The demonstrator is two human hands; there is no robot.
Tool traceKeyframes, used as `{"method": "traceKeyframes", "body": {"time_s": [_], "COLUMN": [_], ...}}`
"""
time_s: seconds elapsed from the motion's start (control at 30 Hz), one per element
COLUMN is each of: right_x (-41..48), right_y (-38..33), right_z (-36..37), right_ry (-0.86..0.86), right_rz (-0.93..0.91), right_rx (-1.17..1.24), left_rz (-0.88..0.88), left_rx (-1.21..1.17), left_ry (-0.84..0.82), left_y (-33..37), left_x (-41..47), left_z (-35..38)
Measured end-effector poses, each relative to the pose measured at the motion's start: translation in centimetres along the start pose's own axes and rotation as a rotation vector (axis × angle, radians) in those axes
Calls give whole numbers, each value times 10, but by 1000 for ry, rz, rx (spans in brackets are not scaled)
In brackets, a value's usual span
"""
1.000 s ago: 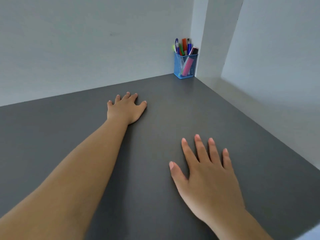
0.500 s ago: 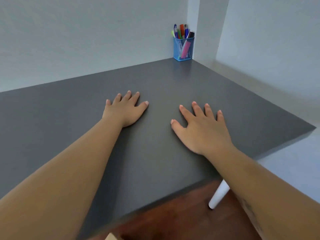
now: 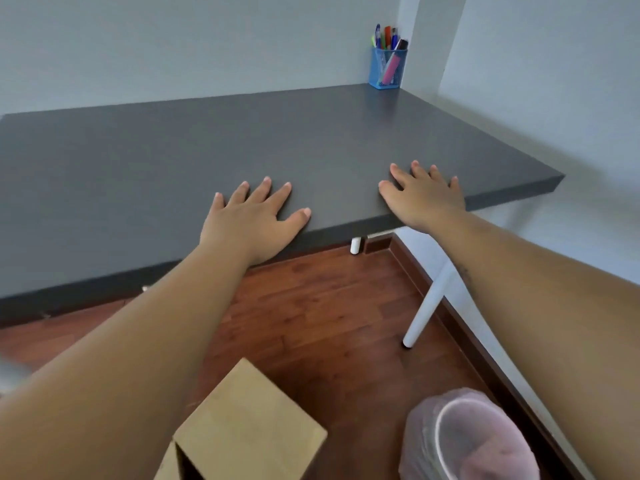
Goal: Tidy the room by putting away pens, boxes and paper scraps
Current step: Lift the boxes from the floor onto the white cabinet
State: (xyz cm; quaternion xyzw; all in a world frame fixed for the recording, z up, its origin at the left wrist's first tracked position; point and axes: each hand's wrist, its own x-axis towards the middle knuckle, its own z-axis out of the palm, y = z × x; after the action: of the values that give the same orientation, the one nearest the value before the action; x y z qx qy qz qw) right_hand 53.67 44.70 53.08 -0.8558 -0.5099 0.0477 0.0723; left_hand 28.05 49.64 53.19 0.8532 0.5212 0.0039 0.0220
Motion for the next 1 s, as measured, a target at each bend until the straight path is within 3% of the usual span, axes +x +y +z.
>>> {"method": "traceKeyframes", "body": {"time_s": [0.17,0.3,0.47,0.67,1.0], "right_x": [-77,-169,-288,-402,-509], "right_y": [-16,-18,-3,-6,-17], "right_z": [19,72,141,210,319], "right_ry": [96,77,-23,-267,-441], "right_rz": [-60,-128,-209,-256,-320], "right_rx": [152,101,-15,-37,-43], "left_rz": [52,39,-114,-300,-508], "left_rx": [39,18,-99,-132,-194], "left_ry": [195,272,132,-50,-196], "left_y": [-19,-38,-59,-87,-110], "left_x": [-70,-169,-311,-460,-591], "left_z": [16,60,137,222,328]}}
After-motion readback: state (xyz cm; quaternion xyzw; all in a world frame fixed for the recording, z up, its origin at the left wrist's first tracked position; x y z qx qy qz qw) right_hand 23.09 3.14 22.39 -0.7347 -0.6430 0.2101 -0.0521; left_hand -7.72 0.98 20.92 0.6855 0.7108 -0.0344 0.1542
